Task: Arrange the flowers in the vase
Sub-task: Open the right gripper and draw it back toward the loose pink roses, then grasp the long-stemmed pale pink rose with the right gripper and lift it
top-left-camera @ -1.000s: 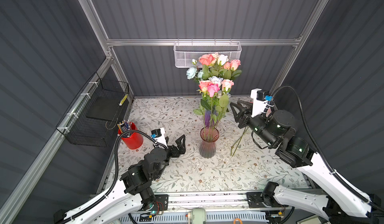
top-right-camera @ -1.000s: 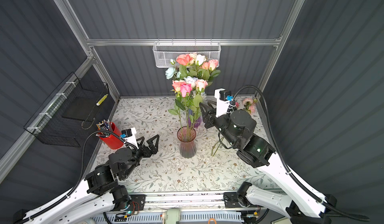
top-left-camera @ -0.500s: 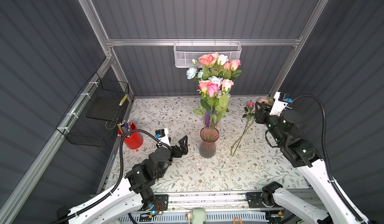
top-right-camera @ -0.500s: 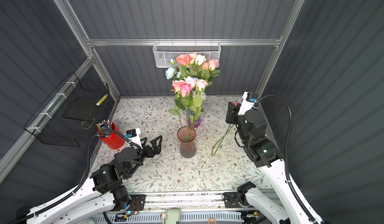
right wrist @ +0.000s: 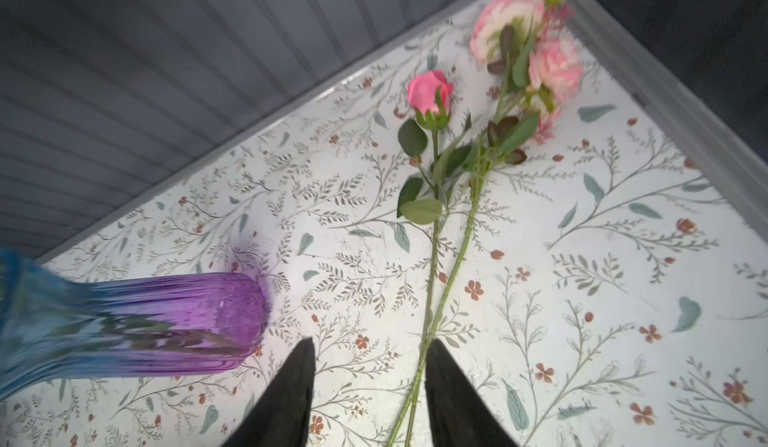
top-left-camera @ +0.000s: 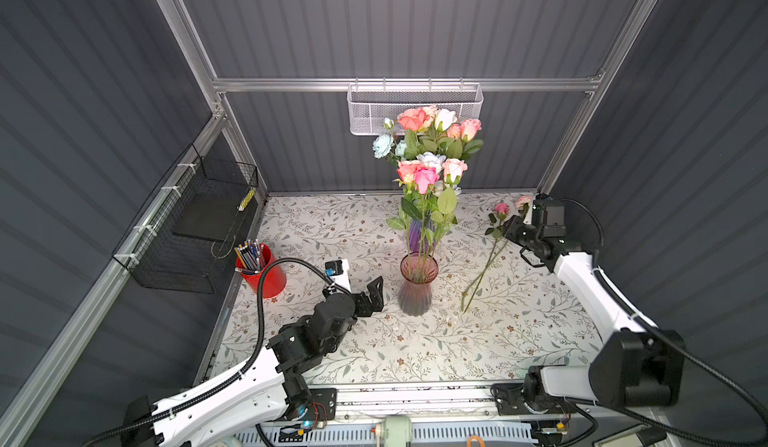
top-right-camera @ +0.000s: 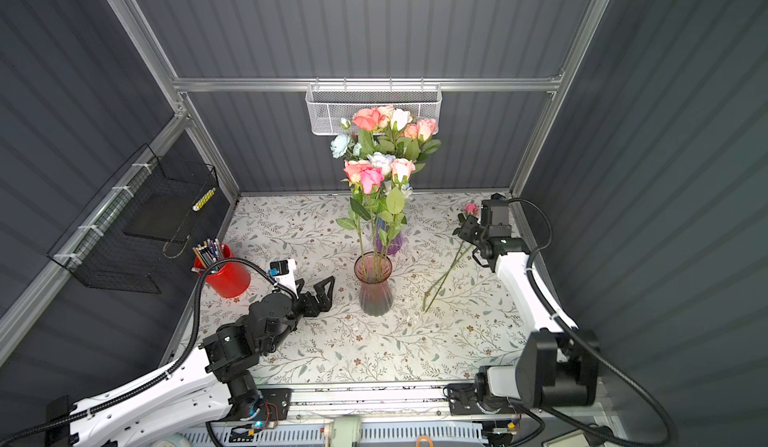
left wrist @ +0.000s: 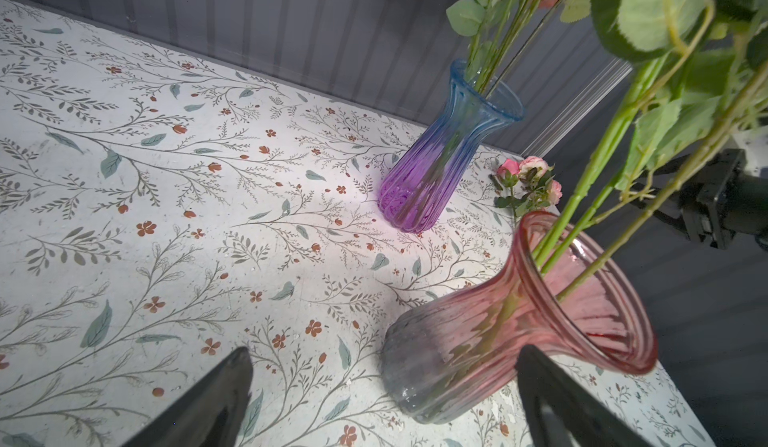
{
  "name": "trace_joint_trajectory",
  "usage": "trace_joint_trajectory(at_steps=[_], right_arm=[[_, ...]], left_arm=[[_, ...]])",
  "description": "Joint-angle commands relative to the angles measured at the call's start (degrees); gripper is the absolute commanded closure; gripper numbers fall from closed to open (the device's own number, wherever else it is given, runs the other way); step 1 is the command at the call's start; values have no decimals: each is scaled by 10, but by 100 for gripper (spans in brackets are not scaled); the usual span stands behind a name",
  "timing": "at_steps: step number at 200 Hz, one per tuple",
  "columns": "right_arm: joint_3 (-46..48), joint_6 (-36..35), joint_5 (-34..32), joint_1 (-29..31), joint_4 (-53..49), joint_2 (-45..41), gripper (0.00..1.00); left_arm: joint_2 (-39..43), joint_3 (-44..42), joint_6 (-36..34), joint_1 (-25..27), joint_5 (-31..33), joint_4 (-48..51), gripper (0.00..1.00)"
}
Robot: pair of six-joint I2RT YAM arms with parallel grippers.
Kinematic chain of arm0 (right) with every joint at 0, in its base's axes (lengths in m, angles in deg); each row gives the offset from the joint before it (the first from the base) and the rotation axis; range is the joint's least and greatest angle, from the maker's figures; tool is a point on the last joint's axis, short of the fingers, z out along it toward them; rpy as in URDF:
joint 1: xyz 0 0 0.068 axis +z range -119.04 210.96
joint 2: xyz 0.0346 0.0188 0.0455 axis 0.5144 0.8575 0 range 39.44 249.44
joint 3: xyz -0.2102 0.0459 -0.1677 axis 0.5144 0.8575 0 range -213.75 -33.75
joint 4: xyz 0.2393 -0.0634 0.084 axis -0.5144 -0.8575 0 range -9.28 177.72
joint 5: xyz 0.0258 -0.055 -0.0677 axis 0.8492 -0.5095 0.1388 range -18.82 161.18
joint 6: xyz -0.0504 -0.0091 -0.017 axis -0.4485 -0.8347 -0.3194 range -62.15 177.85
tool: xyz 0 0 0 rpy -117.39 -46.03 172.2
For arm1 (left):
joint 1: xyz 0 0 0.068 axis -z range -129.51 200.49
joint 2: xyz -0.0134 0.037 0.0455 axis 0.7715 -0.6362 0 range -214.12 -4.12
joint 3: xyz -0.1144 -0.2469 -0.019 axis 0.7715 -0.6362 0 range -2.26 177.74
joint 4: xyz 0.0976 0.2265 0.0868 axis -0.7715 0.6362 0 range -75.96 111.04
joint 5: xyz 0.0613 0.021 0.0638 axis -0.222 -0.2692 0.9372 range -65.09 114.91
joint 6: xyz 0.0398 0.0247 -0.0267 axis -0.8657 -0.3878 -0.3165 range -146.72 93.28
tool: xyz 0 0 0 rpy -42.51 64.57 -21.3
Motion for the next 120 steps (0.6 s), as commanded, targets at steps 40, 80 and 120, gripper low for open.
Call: trace_joint_trajectory(at_steps=[40,80,120], right_arm=[[-162,-14,31,-45,-103,226,71],[-209,-1,11,-63,-129,305,71],[-218,6,30,-82,-129,338,64]], left_arm=[[-26,-11,11,-1,17,-10,1],[-53,-14,-2,-1,23,-50,0],[-94,2,-25,-1,7,-71,1]])
